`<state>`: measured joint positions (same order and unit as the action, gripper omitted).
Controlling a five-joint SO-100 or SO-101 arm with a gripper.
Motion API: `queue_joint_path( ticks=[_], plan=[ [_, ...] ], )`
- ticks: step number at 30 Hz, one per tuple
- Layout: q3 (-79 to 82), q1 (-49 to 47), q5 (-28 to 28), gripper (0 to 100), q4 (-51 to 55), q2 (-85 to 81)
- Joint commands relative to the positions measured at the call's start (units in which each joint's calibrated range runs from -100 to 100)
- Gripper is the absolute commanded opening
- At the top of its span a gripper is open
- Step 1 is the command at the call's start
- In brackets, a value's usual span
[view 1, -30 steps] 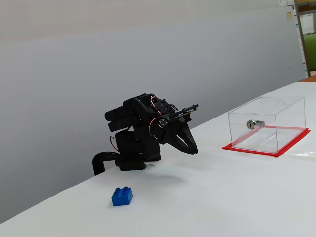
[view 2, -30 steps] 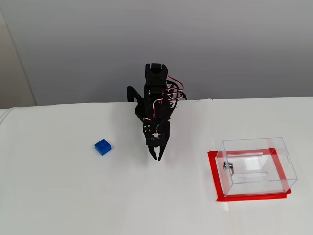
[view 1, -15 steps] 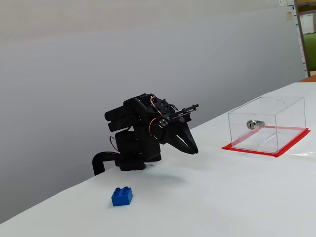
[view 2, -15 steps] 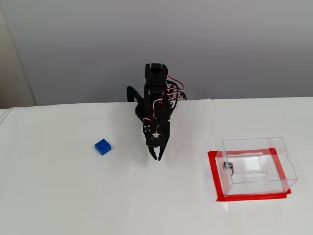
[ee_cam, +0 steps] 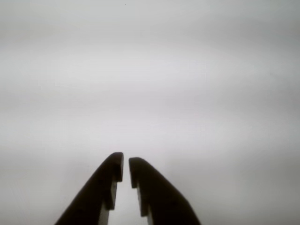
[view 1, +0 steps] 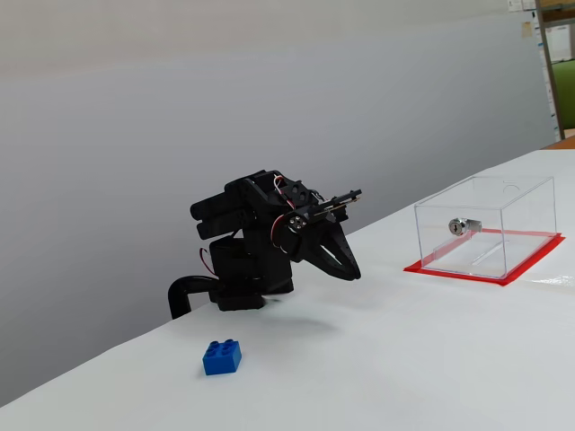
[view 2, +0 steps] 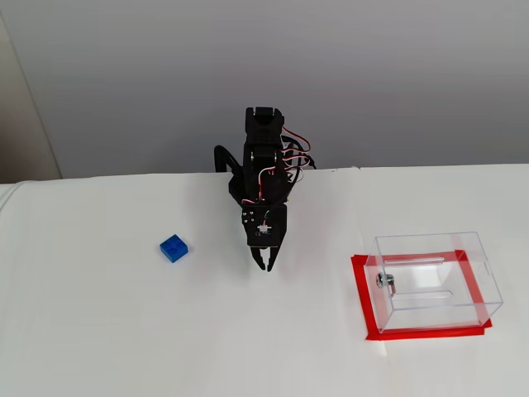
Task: Pick the blue lego brick and place it into the transparent box
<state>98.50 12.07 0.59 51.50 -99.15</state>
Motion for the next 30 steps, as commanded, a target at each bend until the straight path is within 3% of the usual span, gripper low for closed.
queue_joint_path(
  ticks=[1,19,30],
  plan=[
    [0.8,0.1,-0.2,1,-0.2,-0.6],
    [0.8,0.5,-0.2,2,-0.3,-0.6],
    [-6.5,-5.2,0.1,2,-3.9,3.7]
  ],
)
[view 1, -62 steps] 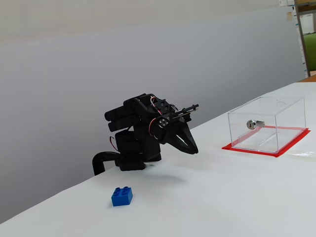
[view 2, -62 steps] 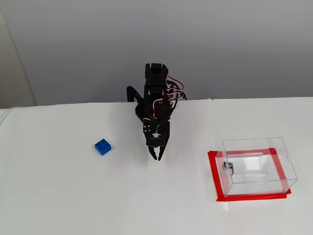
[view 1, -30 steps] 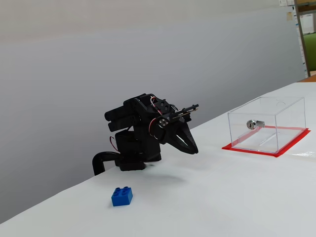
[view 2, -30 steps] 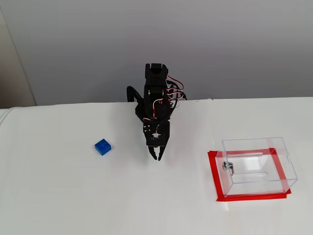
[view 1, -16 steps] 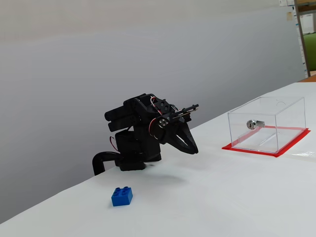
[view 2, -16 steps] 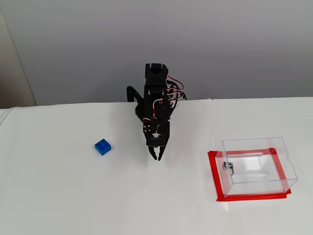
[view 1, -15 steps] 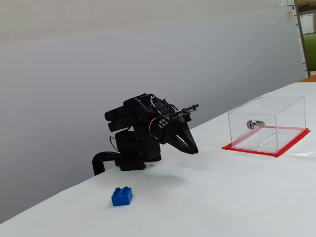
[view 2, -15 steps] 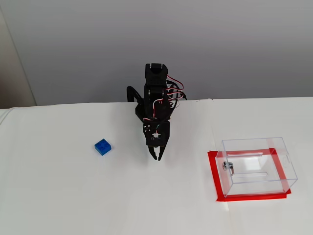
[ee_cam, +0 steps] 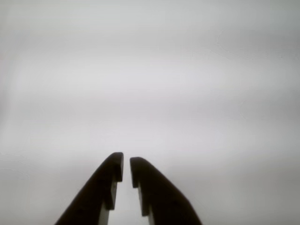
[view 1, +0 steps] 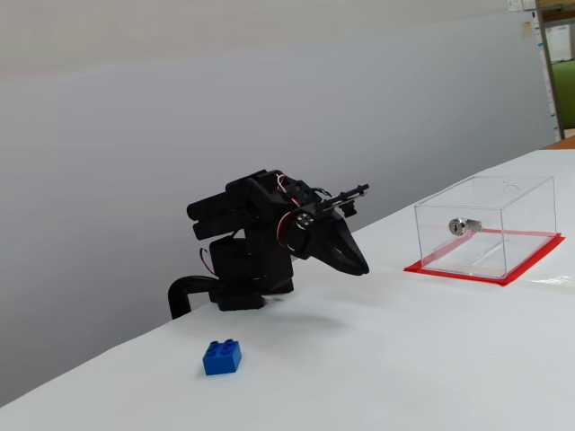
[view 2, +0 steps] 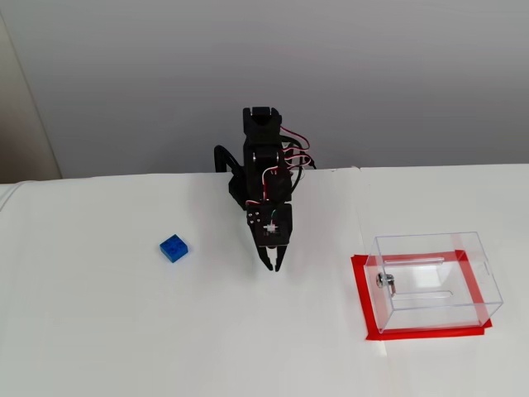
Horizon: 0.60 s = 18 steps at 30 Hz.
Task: Pick the blue lego brick and place it into the transparent box
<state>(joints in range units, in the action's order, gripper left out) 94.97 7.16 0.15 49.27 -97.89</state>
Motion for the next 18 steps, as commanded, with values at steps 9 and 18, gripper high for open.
queue_joint_path(
  ticks=[9,18],
  plan=[
    [-16.8,0.4,0.3,2,-1.7,13.8],
    [-30.6,6.0,0.6,2,-0.8,19.2]
  ],
)
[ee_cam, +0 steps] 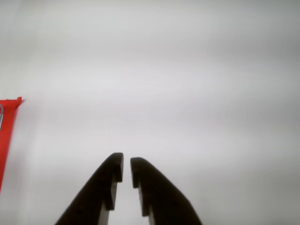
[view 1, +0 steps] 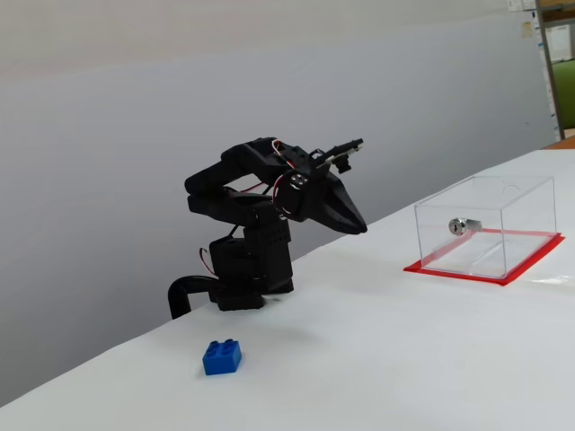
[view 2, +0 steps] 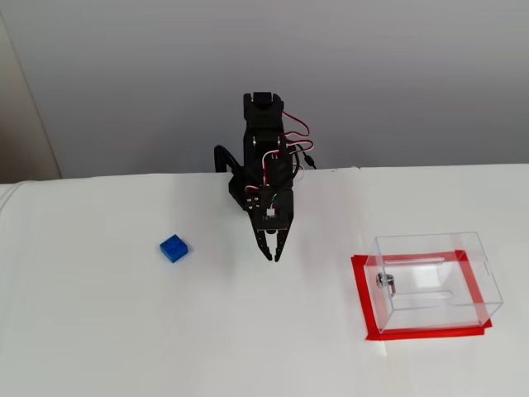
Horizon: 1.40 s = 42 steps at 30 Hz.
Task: Pick the blue lego brick and place it into the transparent box
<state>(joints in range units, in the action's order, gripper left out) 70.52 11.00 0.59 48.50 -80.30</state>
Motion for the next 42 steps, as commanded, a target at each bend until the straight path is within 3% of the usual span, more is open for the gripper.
queue_joint_path(
  ticks=[1,15,26,36,42],
  plan=[
    [-7.5,3.3,0.2,2,0.0,2.4],
    [-17.9,22.7,-0.2,2,0.8,10.4],
    [-24.0,39.4,-0.3,1,25.4,11.3],
    [-34.6,47.1,-0.4,1,37.0,21.9],
    [-42.5,52.0,-5.8,1,38.9,31.5]
  ],
)
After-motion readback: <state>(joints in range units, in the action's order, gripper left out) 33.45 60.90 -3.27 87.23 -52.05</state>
